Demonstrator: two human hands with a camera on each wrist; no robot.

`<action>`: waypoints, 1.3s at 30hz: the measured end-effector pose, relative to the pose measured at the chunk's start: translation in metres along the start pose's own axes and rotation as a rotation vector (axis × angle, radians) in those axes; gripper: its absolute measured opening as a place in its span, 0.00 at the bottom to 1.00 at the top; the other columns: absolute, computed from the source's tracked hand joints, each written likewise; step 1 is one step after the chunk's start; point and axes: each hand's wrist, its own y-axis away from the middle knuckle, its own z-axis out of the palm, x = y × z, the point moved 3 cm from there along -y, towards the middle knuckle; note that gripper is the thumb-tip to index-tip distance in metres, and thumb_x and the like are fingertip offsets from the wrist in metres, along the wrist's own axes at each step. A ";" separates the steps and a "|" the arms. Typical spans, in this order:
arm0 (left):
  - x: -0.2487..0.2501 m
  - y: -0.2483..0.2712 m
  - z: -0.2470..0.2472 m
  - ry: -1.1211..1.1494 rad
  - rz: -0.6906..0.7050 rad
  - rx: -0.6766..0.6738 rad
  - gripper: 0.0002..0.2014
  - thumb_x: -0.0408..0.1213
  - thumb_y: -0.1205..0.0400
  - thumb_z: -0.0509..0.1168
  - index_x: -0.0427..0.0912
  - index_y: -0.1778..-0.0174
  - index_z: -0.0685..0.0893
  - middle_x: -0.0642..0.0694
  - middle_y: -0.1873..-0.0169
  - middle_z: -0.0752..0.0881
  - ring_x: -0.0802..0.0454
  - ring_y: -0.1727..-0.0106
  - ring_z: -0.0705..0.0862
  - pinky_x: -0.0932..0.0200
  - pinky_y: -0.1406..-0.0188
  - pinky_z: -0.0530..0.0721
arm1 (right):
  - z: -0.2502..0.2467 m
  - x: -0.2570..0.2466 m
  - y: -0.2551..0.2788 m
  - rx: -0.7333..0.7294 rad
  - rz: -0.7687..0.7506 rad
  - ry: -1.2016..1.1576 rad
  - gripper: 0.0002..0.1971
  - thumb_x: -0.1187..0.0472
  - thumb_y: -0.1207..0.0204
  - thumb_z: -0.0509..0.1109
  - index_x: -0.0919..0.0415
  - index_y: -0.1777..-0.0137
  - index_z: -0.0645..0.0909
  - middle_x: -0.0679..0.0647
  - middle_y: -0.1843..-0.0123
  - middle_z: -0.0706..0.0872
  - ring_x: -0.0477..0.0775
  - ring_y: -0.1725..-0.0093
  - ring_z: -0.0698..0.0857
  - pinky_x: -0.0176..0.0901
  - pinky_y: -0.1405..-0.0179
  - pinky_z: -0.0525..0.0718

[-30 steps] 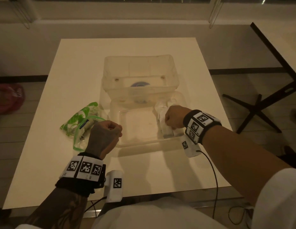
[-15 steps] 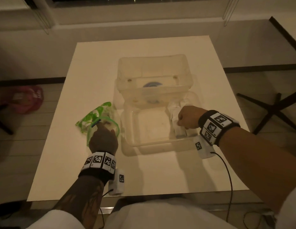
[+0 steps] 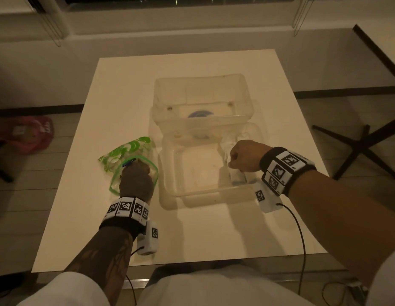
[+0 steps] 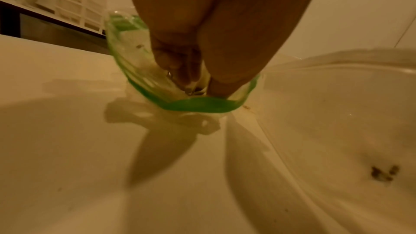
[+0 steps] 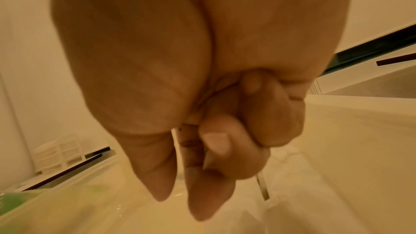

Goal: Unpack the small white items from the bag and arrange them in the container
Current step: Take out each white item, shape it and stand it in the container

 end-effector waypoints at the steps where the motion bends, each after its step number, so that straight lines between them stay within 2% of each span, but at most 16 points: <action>1: 0.000 -0.001 0.002 0.040 0.035 0.010 0.10 0.26 0.21 0.63 0.34 0.49 0.88 0.36 0.47 0.87 0.39 0.44 0.84 0.47 0.38 0.79 | 0.000 0.000 0.000 0.000 0.000 -0.003 0.11 0.56 0.21 0.68 0.55 0.65 0.81 0.50 0.67 0.86 0.47 0.66 0.83 0.36 0.68 0.74; 3: 0.001 -0.001 0.004 0.061 0.068 -0.011 0.13 0.25 0.19 0.61 0.35 0.42 0.87 0.37 0.42 0.86 0.39 0.39 0.83 0.48 0.33 0.76 | -0.001 -0.001 0.001 0.007 0.003 -0.011 0.10 0.56 0.21 0.68 0.56 0.64 0.82 0.50 0.67 0.87 0.46 0.66 0.83 0.36 0.68 0.74; 5: 0.000 -0.002 0.007 0.032 0.075 -0.067 0.15 0.27 0.17 0.59 0.36 0.37 0.85 0.38 0.39 0.85 0.40 0.36 0.82 0.48 0.31 0.76 | -0.002 -0.002 0.001 0.010 0.010 -0.016 0.09 0.56 0.21 0.68 0.57 0.61 0.83 0.51 0.66 0.88 0.47 0.64 0.83 0.36 0.68 0.75; 9: 0.001 -0.006 0.007 0.003 0.110 -0.088 0.12 0.30 0.16 0.59 0.36 0.44 0.87 0.39 0.45 0.88 0.41 0.42 0.86 0.49 0.38 0.81 | -0.002 -0.002 0.001 0.009 0.019 -0.024 0.10 0.55 0.21 0.68 0.59 0.59 0.85 0.51 0.65 0.88 0.47 0.65 0.83 0.37 0.68 0.75; 12: -0.002 -0.008 0.007 0.046 0.070 -0.070 0.13 0.29 0.16 0.59 0.31 0.42 0.85 0.34 0.43 0.87 0.38 0.40 0.84 0.48 0.35 0.78 | -0.001 -0.003 0.001 0.013 0.004 -0.032 0.12 0.54 0.21 0.68 0.61 0.59 0.86 0.52 0.66 0.88 0.48 0.66 0.83 0.38 0.66 0.77; 14: -0.003 -0.008 0.005 0.076 0.072 0.006 0.12 0.28 0.17 0.60 0.28 0.43 0.85 0.32 0.44 0.86 0.35 0.41 0.84 0.46 0.36 0.77 | 0.000 -0.005 0.001 0.018 -0.011 -0.035 0.11 0.54 0.21 0.69 0.60 0.60 0.85 0.52 0.66 0.88 0.47 0.66 0.83 0.39 0.65 0.77; 16: 0.000 -0.004 -0.003 0.110 0.097 0.144 0.09 0.29 0.18 0.62 0.29 0.50 0.87 0.32 0.52 0.88 0.34 0.49 0.86 0.44 0.44 0.80 | 0.000 -0.008 0.001 0.024 -0.029 -0.038 0.11 0.54 0.21 0.69 0.60 0.58 0.85 0.51 0.65 0.87 0.47 0.64 0.84 0.39 0.63 0.78; 18: 0.004 0.004 -0.012 0.179 0.103 0.250 0.08 0.29 0.19 0.65 0.30 0.57 0.88 0.33 0.59 0.89 0.34 0.57 0.86 0.47 0.55 0.81 | -0.001 -0.013 0.002 0.032 -0.055 -0.043 0.10 0.53 0.21 0.69 0.60 0.55 0.86 0.49 0.65 0.86 0.48 0.63 0.84 0.40 0.60 0.80; 21: 0.009 0.015 -0.024 0.305 0.059 0.304 0.05 0.30 0.22 0.69 0.32 0.60 0.88 0.38 0.63 0.88 0.40 0.62 0.84 0.55 0.60 0.77 | -0.004 -0.020 0.004 0.047 -0.097 -0.049 0.10 0.53 0.21 0.69 0.59 0.54 0.86 0.47 0.65 0.84 0.48 0.61 0.84 0.40 0.60 0.79; 25: 0.018 0.027 -0.046 0.428 0.168 0.366 0.03 0.27 0.27 0.73 0.35 0.64 0.86 0.43 0.68 0.86 0.48 0.66 0.81 0.60 0.62 0.74 | -0.012 -0.033 0.009 0.085 -0.191 -0.104 0.10 0.52 0.21 0.68 0.57 0.53 0.86 0.46 0.64 0.86 0.44 0.62 0.84 0.37 0.64 0.77; 30: 0.052 0.039 -0.083 0.658 0.243 0.319 0.05 0.31 0.25 0.76 0.42 0.59 0.85 0.51 0.64 0.86 0.58 0.65 0.83 0.69 0.63 0.82 | -0.025 -0.059 0.019 0.136 -0.334 -0.237 0.11 0.49 0.20 0.67 0.55 0.54 0.85 0.49 0.58 0.87 0.48 0.60 0.85 0.38 0.62 0.79; 32: 0.069 0.041 -0.095 0.872 0.237 0.225 0.06 0.32 0.25 0.76 0.41 0.59 0.85 0.49 0.64 0.88 0.58 0.65 0.87 0.66 0.63 0.86 | -0.029 -0.070 0.024 0.155 -0.385 -0.282 0.14 0.46 0.19 0.65 0.55 0.50 0.85 0.48 0.56 0.87 0.46 0.61 0.84 0.39 0.60 0.81; 34: 0.087 0.043 -0.102 1.055 0.248 0.091 0.05 0.31 0.24 0.75 0.37 0.58 0.85 0.44 0.62 0.90 0.51 0.62 0.90 0.59 0.61 0.89 | -0.033 -0.077 0.029 0.146 -0.414 -0.377 0.14 0.46 0.18 0.65 0.56 0.48 0.84 0.46 0.58 0.88 0.44 0.63 0.84 0.37 0.61 0.82; 36: 0.100 0.045 -0.105 1.090 0.301 0.015 0.04 0.30 0.23 0.73 0.40 0.56 0.85 0.42 0.61 0.90 0.47 0.61 0.91 0.57 0.62 0.88 | -0.036 -0.077 0.034 0.131 -0.428 -0.506 0.13 0.49 0.18 0.66 0.58 0.48 0.84 0.44 0.64 0.86 0.41 0.67 0.83 0.33 0.66 0.80; 39: 0.110 0.045 -0.103 1.137 0.302 -0.026 0.09 0.31 0.23 0.73 0.46 0.53 0.81 0.45 0.60 0.89 0.49 0.64 0.89 0.58 0.65 0.86 | -0.043 -0.070 0.039 0.165 -0.461 -0.626 0.07 0.60 0.18 0.68 0.64 0.51 0.84 0.49 0.70 0.84 0.39 0.73 0.79 0.32 0.70 0.77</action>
